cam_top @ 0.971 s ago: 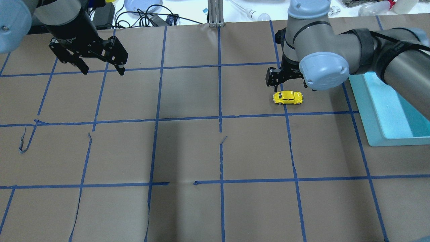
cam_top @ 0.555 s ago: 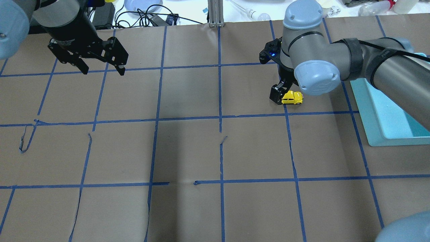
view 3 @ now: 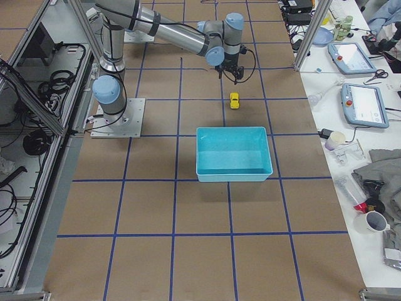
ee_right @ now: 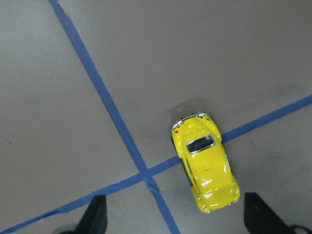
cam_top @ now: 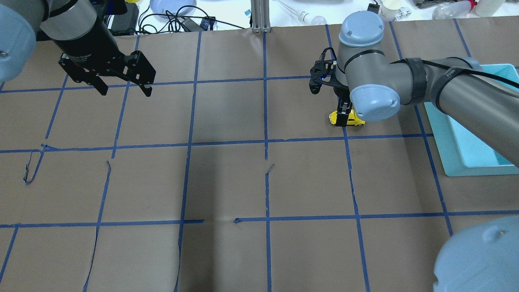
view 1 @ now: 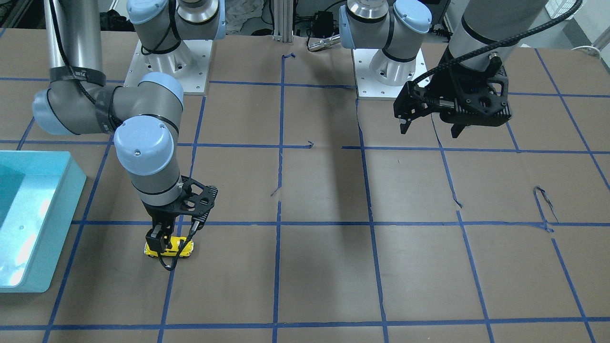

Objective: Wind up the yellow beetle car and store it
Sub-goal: 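Lower the right gripper onto the yellow car and close on it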

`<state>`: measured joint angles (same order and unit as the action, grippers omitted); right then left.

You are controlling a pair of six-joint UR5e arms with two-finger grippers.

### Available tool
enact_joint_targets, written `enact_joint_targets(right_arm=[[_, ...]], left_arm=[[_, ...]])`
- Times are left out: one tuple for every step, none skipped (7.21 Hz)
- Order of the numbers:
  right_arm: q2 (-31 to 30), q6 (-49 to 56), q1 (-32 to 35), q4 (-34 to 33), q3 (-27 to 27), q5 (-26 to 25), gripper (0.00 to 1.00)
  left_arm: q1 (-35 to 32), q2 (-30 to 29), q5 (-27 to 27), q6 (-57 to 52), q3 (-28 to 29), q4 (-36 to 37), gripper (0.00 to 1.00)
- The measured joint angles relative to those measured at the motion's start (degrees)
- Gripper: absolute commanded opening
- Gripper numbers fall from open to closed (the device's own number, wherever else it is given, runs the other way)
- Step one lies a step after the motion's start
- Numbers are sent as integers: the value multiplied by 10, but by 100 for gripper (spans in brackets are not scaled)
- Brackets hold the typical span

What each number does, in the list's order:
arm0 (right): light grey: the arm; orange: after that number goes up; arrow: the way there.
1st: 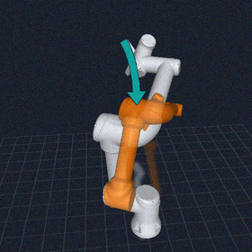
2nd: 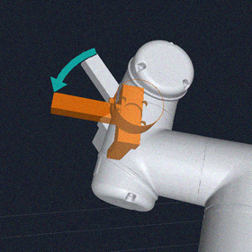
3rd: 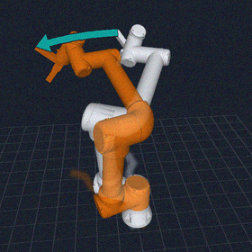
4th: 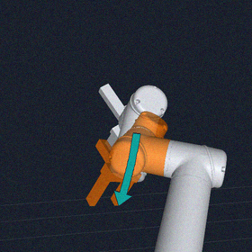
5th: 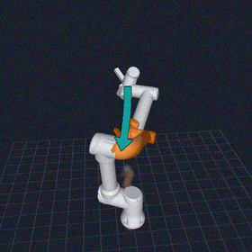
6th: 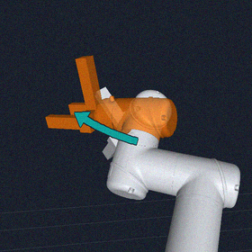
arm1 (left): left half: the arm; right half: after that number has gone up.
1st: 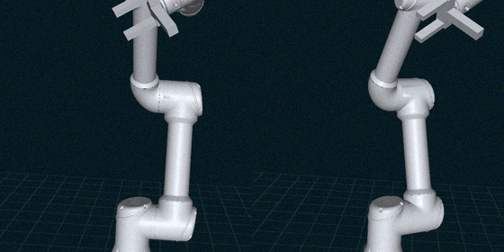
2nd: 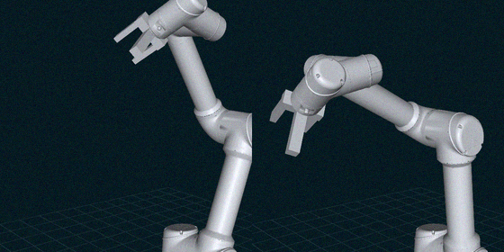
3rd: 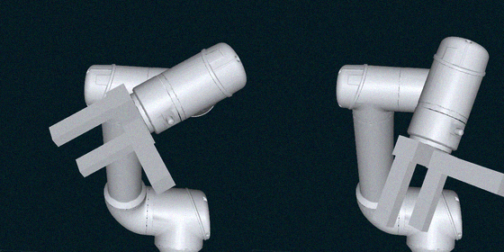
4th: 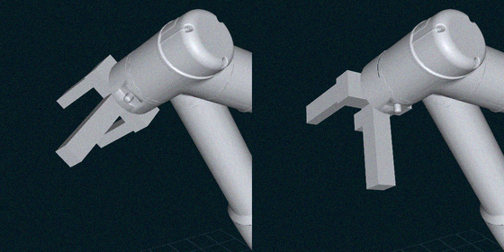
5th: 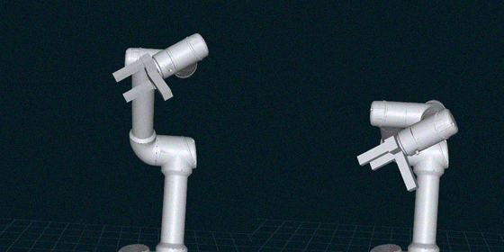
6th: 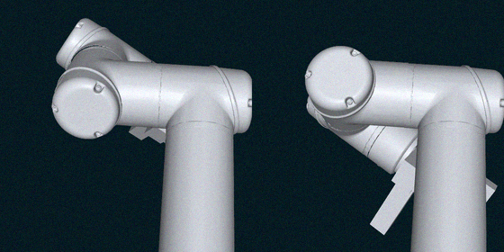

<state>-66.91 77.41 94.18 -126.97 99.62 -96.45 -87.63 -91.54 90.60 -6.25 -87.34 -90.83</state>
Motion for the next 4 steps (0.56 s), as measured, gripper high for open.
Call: enact_joint_targets(right_arm=[[14, 67, 0, -15, -5, 0, 100], [27, 101, 0, -23, -12, 0, 100], [41, 116, 0, -26, -21, 0, 100], [52, 126, 0, -27, -27, 0, 100]], left_arm=[[0, 0, 0, 0, -1, 0, 100], [0, 0, 0, 0, -2, 1, 100], [1, 0, 0, 0, -3, 2, 100], [1, 0, 0, 0, -3, 3, 100]])
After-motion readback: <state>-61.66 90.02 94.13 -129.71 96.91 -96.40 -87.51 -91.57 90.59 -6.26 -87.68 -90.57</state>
